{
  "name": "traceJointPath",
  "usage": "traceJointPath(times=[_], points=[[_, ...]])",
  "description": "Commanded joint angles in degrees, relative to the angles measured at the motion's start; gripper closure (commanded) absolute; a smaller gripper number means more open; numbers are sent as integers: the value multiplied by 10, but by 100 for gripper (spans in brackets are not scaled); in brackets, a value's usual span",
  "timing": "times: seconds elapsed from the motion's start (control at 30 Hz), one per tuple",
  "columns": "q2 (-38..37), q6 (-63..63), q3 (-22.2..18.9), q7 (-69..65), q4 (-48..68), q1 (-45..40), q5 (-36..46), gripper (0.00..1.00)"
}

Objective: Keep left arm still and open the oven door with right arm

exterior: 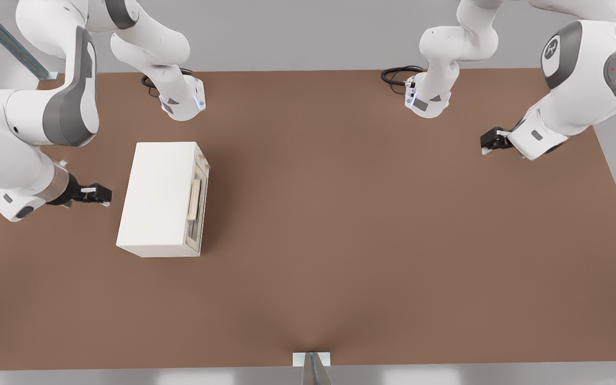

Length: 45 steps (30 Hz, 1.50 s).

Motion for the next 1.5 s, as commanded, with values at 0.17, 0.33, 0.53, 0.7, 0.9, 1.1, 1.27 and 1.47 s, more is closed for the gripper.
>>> traceJointPath(times=[0.17, 0.33, 0.53, 0.7, 0.9, 1.1, 1.27, 1.47], points=[[44, -10, 2, 191, -28, 186, -207, 0], [88, -85, 1, 363, -31, 303, -278, 66], [129, -155, 0, 477, -27, 371, -287, 79], [176, -238, 0, 550, -27, 406, -385, 79], [195, -127, 2, 621, -83, 358, -360, 79], [180, -61, 6, 619, -108, 343, -298, 79], [173, -64, 6, 619, -138, 337, -292, 79], [175, -62, 5, 617, -146, 329, -294, 79]])
